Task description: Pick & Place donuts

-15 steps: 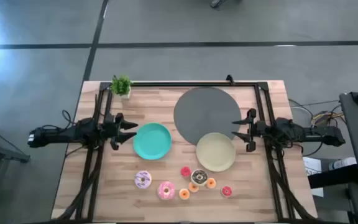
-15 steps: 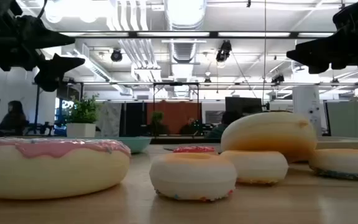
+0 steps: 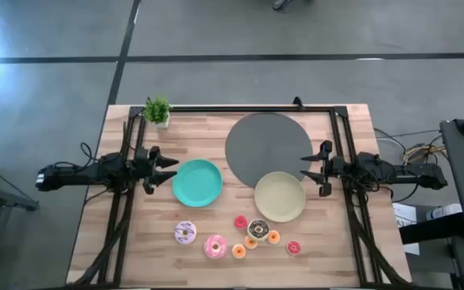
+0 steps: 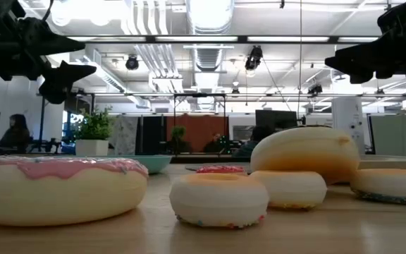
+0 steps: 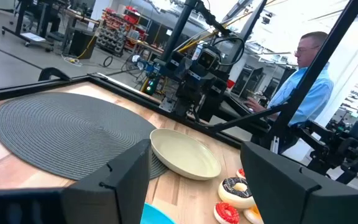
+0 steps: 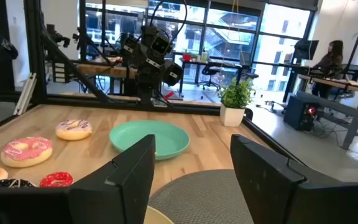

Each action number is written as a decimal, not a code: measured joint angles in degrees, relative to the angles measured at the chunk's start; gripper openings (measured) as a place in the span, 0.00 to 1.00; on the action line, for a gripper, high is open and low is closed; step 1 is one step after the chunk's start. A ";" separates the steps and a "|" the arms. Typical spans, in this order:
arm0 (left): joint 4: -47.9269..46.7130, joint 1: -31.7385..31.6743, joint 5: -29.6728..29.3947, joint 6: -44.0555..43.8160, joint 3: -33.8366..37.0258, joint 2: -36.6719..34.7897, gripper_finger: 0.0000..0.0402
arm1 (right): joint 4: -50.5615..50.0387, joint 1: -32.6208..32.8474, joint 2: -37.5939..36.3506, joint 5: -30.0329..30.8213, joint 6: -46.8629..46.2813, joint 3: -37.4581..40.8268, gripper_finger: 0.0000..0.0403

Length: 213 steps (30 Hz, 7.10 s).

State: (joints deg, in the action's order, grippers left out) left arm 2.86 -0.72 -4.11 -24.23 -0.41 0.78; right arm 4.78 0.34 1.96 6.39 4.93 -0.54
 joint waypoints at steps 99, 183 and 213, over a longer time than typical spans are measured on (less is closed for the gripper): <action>7.21 -0.16 -12.34 -41.42 0.00 0.27 0.55 | -42.62 33.53 68.78 -12.47 -91.66 -44.25 0.49; 6.07 -0.16 -12.17 -42.51 -0.01 1.11 0.55 | -33.27 39.36 95.67 -8.89 -88.61 -51.56 0.20; 6.56 -0.16 -12.36 -42.20 0.00 1.14 0.55 | -42.72 18.47 83.67 -6.63 -71.79 -46.66 0.30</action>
State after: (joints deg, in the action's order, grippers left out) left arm 9.43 -0.89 -16.47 -66.43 -0.41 1.91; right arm -37.95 18.81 85.62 -0.24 -66.86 -47.20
